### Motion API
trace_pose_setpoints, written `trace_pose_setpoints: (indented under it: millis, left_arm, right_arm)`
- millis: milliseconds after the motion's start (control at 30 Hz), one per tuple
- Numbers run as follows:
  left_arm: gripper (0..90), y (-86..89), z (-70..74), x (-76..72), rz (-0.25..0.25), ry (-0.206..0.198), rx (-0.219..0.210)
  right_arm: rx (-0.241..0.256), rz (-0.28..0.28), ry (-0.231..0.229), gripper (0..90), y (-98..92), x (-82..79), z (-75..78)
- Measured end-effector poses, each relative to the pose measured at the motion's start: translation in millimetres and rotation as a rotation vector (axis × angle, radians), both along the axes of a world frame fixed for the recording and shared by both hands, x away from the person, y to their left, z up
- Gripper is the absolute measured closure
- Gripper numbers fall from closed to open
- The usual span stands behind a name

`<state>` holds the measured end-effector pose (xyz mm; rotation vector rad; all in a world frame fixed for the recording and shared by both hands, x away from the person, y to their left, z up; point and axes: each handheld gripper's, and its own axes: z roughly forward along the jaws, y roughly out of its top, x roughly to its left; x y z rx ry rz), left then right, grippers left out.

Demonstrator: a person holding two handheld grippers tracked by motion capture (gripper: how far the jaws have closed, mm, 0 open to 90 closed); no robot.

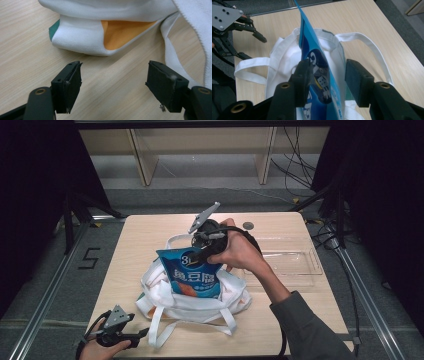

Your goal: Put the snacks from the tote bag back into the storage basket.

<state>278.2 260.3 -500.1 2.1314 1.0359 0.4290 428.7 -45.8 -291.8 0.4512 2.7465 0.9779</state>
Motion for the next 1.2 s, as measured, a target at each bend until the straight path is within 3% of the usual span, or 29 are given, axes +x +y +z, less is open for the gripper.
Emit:
trace_pose_setpoints:
  millis: [33,133,167,300,367,500,533,567,600,667,733,767,833,867,967,1033,1133,1167,1200]
  left_arm:
    - [27.1,1.1,1.4,-0.1,0.005,0.020,-0.002]
    - [27.1,3.0,1.1,0.5,-0.001,0.002,0.020]
    - [27.1,1.9,1.0,-0.4,-0.002,0.022,0.005]
    - [27.1,1.8,1.6,-0.8,-0.008,0.027,0.018]
    - [27.1,2.7,1.2,0.1,-0.023,0.005,0.028]
    - [27.2,1.8,0.4,-0.1,-0.018,0.006,0.020]
    - [27.1,0.9,0.1,-0.8,-0.006,0.021,0.010]
    - [27.1,0.8,-0.2,-0.2,-0.012,0.011,0.011]
    - [27.1,3.2,1.3,0.2,-0.037,0.019,0.046]
    - [27.1,3.1,1.6,0.2,-0.038,0.020,0.051]
    - [27.2,1.0,-0.6,0.3,-0.010,0.012,0.021]
    - [27.2,3.4,1.2,0.2,-0.038,0.022,0.049]
    - [27.2,2.3,0.3,0.0,-0.024,0.014,0.042]
    - [27.3,3.5,1.8,0.5,-0.039,0.024,0.064]
    - [27.4,2.5,0.7,0.4,-0.036,0.027,0.051]
    - [27.6,-0.2,-1.6,-0.1,-0.010,0.018,0.017]
    - [27.8,-0.1,-1.5,-0.6,-0.018,0.030,0.021]
    - [27.9,2.1,0.0,0.1,-0.046,0.026,0.056]
    - [27.9,2.3,0.0,0.1,-0.048,0.025,0.059]
  right_arm:
    - [-0.008,-0.001,0.007,59.2,0.5,0.1,-0.1]
    - [-0.008,-0.005,0.015,60.5,1.7,1.2,-1.6]
    - [-0.018,0.008,0.013,62.3,2.8,3.5,-2.5]
    - [-0.019,0.002,0.025,66.6,5.1,5.6,-5.1]
    - [-0.035,0.012,0.022,68.4,5.5,7.4,-4.8]
    - [-0.044,0.041,0.020,71.7,7.1,9.5,-4.9]
    - [-0.049,0.029,0.036,72.7,7.8,7.7,-4.3]
    - [-0.050,0.030,0.039,73.7,8.2,7.6,-4.0]
    - [-0.051,0.037,0.036,74.7,8.6,7.9,-3.8]
    - [-0.059,0.044,0.038,76.5,9.6,7.8,-3.7]
    - [-0.064,0.041,0.047,78.9,10.5,7.5,-3.2]
    - [-0.068,0.042,0.055,79.5,10.9,7.4,-2.6]
    - [-0.085,0.058,0.044,80.8,12.4,8.1,-1.6]
    - [-0.097,0.060,0.046,81.7,13.1,7.8,-0.7]
    - [-0.114,0.076,0.046,84.5,14.5,9.0,0.3]
    - [-0.130,0.096,0.038,87.3,16.5,11.3,1.1]
    - [-0.142,0.105,0.048,88.7,16.8,12.7,1.9]
    - [-0.145,0.109,0.055,89.4,16.9,13.2,2.4]
    - [-0.145,0.109,0.055,89.4,16.9,13.2,2.4]
